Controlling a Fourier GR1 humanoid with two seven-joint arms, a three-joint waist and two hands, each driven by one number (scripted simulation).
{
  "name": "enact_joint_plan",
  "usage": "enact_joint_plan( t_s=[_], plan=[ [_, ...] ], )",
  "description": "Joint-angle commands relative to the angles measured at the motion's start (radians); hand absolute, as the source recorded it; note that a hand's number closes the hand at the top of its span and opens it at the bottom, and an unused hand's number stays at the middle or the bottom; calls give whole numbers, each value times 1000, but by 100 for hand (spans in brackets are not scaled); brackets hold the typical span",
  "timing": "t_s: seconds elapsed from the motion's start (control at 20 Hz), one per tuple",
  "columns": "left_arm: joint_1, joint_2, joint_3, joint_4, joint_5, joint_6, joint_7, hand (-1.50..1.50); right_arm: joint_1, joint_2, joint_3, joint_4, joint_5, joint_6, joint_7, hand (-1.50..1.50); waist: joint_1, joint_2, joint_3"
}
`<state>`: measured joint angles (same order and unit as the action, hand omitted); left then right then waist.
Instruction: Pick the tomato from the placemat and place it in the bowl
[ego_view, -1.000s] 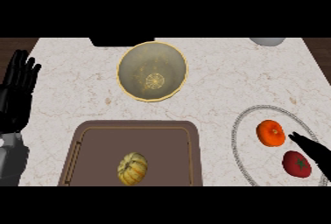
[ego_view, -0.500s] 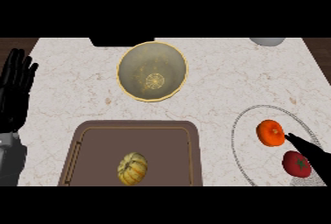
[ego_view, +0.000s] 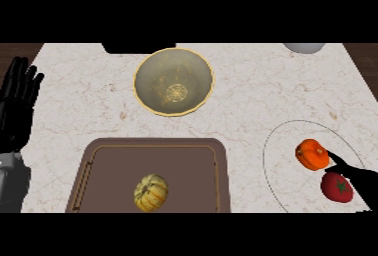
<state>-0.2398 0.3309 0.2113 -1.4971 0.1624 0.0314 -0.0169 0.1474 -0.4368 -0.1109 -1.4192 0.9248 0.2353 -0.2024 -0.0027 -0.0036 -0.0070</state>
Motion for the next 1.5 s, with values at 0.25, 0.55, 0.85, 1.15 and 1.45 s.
enact_joint_plan(
  t_s=[0.25,0.55,0.85,1.15,1.45],
  plan=[
    [-39,-22,-8,-1,-50,37,30,0,-38,-11,-39,25,28,-50,-79,150,1,3,7],
    [-110,-53,-75,19,-13,-42,-15,0,-478,-210,28,257,83,109,-180,150,190,65,13],
    [-127,-79,-110,24,-34,-33,-10,0,-694,-283,29,469,86,116,-336,150,193,64,15],
    [-158,-76,-95,39,-35,-11,14,0,-867,-314,-41,634,73,0,-427,150,165,60,17],
    [-151,-82,-98,41,-43,0,19,0,-1040,-324,-88,782,-11,60,-618,150,138,48,14]
  ],
)
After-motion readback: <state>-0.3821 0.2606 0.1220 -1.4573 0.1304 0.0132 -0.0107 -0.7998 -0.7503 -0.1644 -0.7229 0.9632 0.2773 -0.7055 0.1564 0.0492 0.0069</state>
